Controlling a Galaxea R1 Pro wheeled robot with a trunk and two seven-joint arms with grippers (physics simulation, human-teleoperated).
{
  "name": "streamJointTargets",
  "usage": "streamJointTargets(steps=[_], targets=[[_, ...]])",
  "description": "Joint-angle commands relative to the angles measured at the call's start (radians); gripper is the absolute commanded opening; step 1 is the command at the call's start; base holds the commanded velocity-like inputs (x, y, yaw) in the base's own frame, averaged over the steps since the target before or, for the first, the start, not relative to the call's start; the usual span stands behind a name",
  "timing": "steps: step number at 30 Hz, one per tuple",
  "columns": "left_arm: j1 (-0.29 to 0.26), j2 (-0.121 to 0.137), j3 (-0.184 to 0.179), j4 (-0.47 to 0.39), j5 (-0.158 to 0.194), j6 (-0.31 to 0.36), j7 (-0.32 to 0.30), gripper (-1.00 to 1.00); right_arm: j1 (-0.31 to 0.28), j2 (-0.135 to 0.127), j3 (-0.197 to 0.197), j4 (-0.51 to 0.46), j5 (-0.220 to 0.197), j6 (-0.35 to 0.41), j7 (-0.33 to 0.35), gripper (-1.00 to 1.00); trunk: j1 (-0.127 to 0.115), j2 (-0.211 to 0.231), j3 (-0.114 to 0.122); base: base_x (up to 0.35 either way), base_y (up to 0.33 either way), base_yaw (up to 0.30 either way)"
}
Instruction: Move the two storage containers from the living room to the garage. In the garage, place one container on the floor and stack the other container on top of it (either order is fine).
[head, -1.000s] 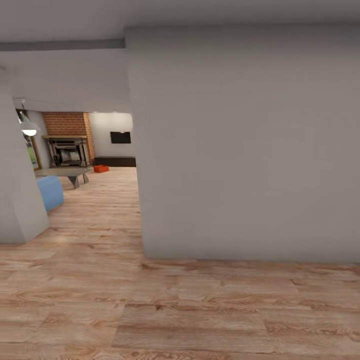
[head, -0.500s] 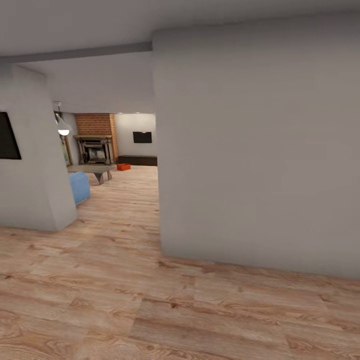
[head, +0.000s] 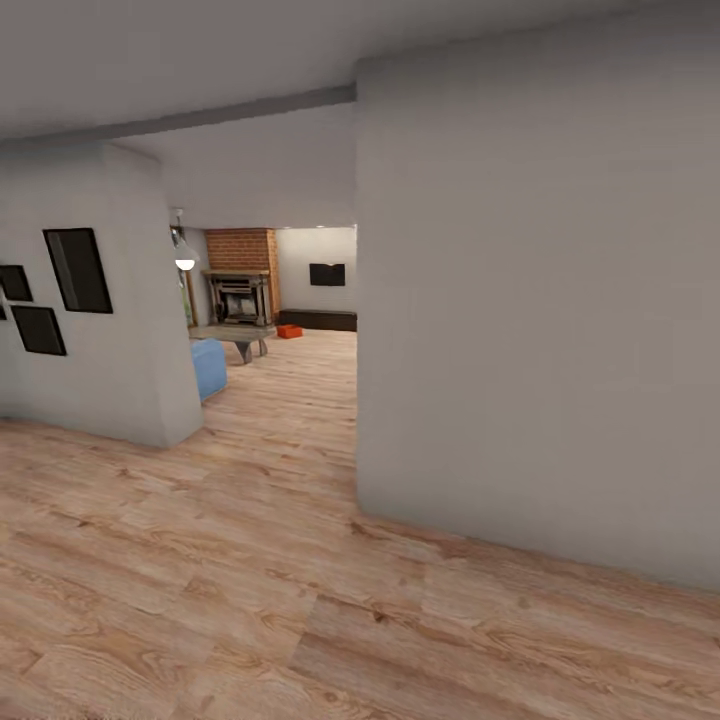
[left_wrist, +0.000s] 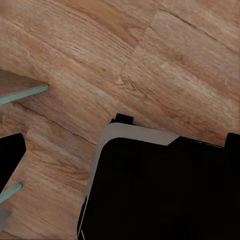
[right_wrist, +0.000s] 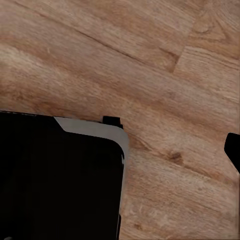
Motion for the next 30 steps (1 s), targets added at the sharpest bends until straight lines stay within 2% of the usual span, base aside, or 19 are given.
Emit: streamJointTargets(steps=[1, 30], targets=[[-0.001, 0.000, -0.008, 0.001, 0.008, -0.003, 0.002, 1.00, -0.001, 0.000, -0.001, 0.003, 0.009, -0.005, -0.002, 1.00, 0.001, -0.001, 0.000, 0.285, 0.000, 0.277], [0.000, 0.000, -0.008, 0.001, 0.008, -0.002, 0.003, 1.00, -0.001, -0.002, -0.001, 0.003, 0.009, -0.006, -0.006, 1.00, 0.001, -0.001, 0.000, 0.320, 0.000, 0.277]])
